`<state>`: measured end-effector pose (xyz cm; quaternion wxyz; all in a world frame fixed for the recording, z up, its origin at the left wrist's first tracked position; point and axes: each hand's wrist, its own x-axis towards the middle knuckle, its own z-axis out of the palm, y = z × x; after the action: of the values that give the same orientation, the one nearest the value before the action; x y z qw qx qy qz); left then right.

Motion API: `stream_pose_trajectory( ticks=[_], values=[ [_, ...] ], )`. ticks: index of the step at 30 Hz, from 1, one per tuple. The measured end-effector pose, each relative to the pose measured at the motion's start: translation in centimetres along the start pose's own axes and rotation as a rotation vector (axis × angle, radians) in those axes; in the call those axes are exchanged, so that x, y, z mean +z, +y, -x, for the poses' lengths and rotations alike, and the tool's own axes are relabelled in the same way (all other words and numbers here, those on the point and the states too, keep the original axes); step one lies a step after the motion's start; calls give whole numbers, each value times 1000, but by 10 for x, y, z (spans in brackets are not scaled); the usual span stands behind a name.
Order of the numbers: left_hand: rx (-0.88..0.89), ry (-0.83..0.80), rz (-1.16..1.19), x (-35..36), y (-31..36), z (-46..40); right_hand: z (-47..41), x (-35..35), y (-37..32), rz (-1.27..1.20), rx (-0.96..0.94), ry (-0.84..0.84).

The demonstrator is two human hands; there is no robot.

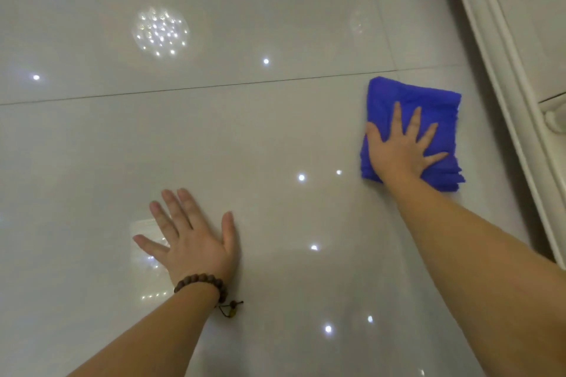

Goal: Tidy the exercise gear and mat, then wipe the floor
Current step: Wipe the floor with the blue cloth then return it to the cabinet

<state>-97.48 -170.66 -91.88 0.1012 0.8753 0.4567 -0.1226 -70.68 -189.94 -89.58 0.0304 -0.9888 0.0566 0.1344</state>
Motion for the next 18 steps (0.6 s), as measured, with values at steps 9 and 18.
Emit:
stream_pose_trajectory(
  ticks=[9, 18],
  values=[
    [11, 5, 14, 2, -3, 0, 81, 38, -29, 167, -612, 59],
    [17, -17, 15, -3, -4, 0, 85, 20, 14, 36, -148, -82]
  ],
)
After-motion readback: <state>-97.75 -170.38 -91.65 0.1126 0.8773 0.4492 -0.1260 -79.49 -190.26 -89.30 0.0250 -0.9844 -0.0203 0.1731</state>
